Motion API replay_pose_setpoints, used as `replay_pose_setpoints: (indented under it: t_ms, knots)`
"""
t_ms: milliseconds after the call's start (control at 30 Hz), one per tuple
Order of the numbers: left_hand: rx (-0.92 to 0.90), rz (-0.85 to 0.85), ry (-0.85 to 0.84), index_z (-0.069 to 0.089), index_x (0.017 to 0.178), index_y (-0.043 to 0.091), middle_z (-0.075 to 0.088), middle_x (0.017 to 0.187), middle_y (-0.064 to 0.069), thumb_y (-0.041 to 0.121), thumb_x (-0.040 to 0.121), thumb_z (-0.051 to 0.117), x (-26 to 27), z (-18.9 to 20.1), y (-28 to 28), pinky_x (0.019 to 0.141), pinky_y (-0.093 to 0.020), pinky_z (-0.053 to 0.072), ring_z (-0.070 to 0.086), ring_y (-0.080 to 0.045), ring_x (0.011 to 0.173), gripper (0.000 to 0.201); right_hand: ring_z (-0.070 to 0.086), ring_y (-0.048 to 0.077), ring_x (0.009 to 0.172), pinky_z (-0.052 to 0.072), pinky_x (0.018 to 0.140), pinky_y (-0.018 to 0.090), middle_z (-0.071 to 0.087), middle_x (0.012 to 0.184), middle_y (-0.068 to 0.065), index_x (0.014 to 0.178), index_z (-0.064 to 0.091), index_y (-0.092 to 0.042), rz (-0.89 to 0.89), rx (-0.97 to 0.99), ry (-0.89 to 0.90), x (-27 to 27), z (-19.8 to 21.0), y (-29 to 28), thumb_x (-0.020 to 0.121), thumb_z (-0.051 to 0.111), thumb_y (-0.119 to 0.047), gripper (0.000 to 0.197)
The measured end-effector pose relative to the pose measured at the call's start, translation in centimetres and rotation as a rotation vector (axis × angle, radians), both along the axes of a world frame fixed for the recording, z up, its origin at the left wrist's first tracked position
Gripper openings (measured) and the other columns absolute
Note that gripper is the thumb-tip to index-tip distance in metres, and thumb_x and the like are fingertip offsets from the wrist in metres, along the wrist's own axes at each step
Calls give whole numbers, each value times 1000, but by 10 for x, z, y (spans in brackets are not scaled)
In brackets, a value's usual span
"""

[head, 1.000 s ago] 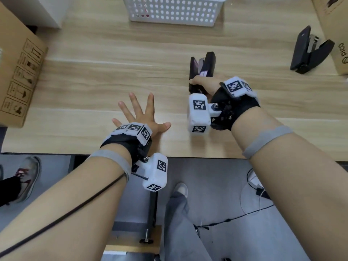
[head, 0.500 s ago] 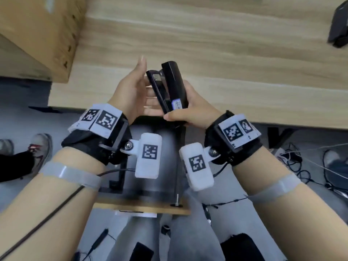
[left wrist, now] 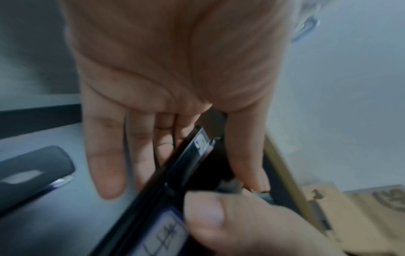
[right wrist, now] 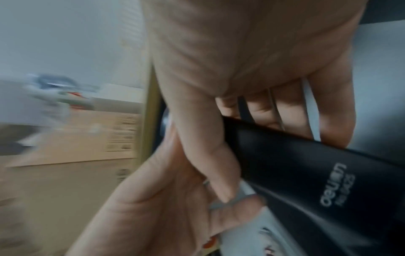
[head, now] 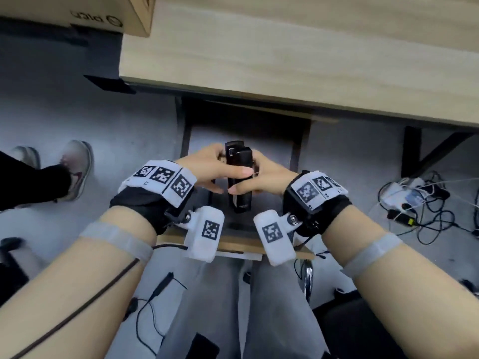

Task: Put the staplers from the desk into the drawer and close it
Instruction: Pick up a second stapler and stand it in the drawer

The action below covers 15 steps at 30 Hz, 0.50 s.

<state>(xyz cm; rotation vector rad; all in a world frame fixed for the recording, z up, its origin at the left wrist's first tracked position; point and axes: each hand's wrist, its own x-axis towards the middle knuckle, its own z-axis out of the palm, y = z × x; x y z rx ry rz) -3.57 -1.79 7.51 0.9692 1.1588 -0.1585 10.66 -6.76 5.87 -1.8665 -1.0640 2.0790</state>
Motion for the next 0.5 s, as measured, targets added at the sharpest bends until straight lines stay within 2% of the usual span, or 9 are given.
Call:
replay_pose_setpoints:
  t_ms: [33, 67, 133, 167, 233, 333, 400, 433, 500]
  knots:
    - [14, -5, 39, 54, 96, 23, 57, 85, 5, 20, 72, 74, -3, -15, -3, 86, -37, 51, 59, -17, 90, 31, 56, 10, 87, 51, 61, 18, 53, 118, 8, 135, 33, -18, -22, -49, -9, -2, -15, -5, 74, 73, -9, 73]
    - [52, -4, 84, 54, 99, 21, 56, 89, 3, 21, 67, 78, -8, -31, -6, 92, -37, 47, 55, -19, 96, 40, 57, 11, 90, 53, 64, 20, 52, 117, 5, 134, 34, -17, -60, -104, -16, -3, -29, -10, 75, 72, -8, 72]
    - [183, 21, 222, 49, 120, 16, 54, 119, -6, 22, 62, 82, -19, -60, -10, 104, -36, 41, 50, -21, 112, 67, 59, 20, 100, 55, 77, 33, 54, 117, 5, 132, 37, -14, -144, -207, -60, -5, -59, -17, 74, 72, -7, 69]
    - [240, 21, 293, 42, 131, 17, 45, 134, -9, 23, 64, 80, -26, -72, -11, 108, -34, 36, 45, -23, 123, 77, 60, 24, 103, 55, 81, 39, 56, 118, 7, 130, 39, -12, -172, -231, -86, -6, -71, -20, 73, 73, -7, 67]
    - [291, -31, 369, 32, 141, 25, 32, 146, -12, 24, 69, 76, -38, -89, -15, 108, -33, 31, 38, -26, 132, 85, 62, 29, 104, 55, 84, 44, 59, 119, 11, 126, 43, -9, -186, -273, -141, -10, -91, -22, 70, 76, -12, 65]
    - [281, -83, 359, 28, 145, 29, 41, 146, -12, 20, 82, 64, -50, -113, -22, 104, -34, 37, 45, -28, 131, 73, 64, 31, 103, 55, 87, 48, 61, 115, 11, 123, 46, -10, -127, -311, -212, -21, -114, -22, 61, 81, -28, 74]
    - [269, -73, 347, 30, 144, 31, 50, 138, -4, 17, 88, 54, -53, -122, -29, 98, -35, 43, 51, -26, 125, 62, 64, 31, 102, 54, 88, 48, 63, 116, 9, 121, 48, -13, -37, -292, -278, -28, -132, -24, 42, 83, -43, 91]
    - [266, -59, 342, 32, 142, 33, 53, 132, -1, 17, 89, 52, -53, -126, -32, 94, -37, 46, 54, -27, 120, 59, 63, 30, 102, 53, 89, 47, 63, 116, 8, 121, 47, -13, 18, -272, -308, -32, -138, -25, 40, 82, -45, 93]
    - [283, -38, 344, 37, 138, 37, 57, 127, -9, 19, 89, 51, -53, -130, -34, 88, -44, 52, 58, -34, 113, 54, 60, 30, 104, 50, 89, 40, 59, 114, 7, 124, 40, -10, 99, -237, -389, -39, -139, -27, 55, 81, -39, 85]
